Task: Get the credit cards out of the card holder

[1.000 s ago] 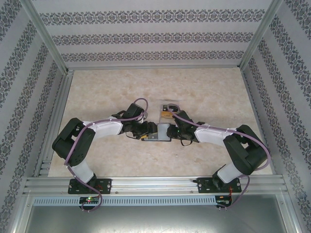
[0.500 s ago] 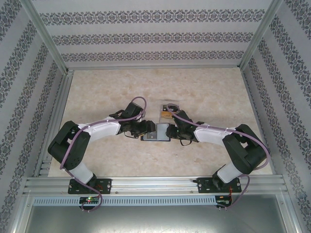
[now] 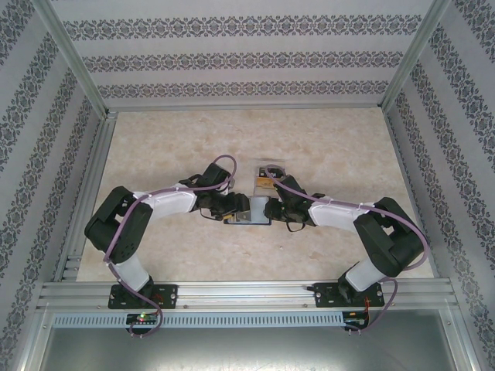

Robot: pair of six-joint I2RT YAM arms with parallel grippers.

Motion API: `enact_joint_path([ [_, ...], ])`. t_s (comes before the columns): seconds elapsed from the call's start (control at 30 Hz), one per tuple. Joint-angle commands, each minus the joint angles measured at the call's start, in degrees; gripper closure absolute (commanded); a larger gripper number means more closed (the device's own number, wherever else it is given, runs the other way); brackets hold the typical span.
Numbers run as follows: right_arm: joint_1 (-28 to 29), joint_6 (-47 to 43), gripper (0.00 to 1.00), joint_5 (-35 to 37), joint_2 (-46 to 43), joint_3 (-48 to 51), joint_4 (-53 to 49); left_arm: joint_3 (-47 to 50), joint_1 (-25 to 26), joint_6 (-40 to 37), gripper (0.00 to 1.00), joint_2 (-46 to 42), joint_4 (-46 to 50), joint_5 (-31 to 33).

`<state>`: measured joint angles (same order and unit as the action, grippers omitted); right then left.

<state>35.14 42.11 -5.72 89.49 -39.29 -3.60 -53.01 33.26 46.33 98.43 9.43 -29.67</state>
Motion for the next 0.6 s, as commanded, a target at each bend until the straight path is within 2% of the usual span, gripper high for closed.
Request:
enact_joint_path([
  [0.0,0.87,0.47,0.69,-1.49,3.09,0.45,-3.57,-0.47,-0.03,0.46,0.34,1.83,-3.43,-4.03],
  [0.17,0.84,0.50,0.69,-1.58,3.49,0.18,-3.53,-0.23,-0.03,2.63,0.31,1.50,-8.83,-7.94],
  [0.27,0.85,0.36,0.69,-1.58,3.67,0.09,-3.56,-0.97,0.02,2.77,0.27,1.11,-9.21,-8.48],
  [0.57,0.80,0.42,0.69,-1.76,4.15,-0.09,-3.38,-2.79,0.79,4.43,0.22,3.55,-13.32,-12.36],
])
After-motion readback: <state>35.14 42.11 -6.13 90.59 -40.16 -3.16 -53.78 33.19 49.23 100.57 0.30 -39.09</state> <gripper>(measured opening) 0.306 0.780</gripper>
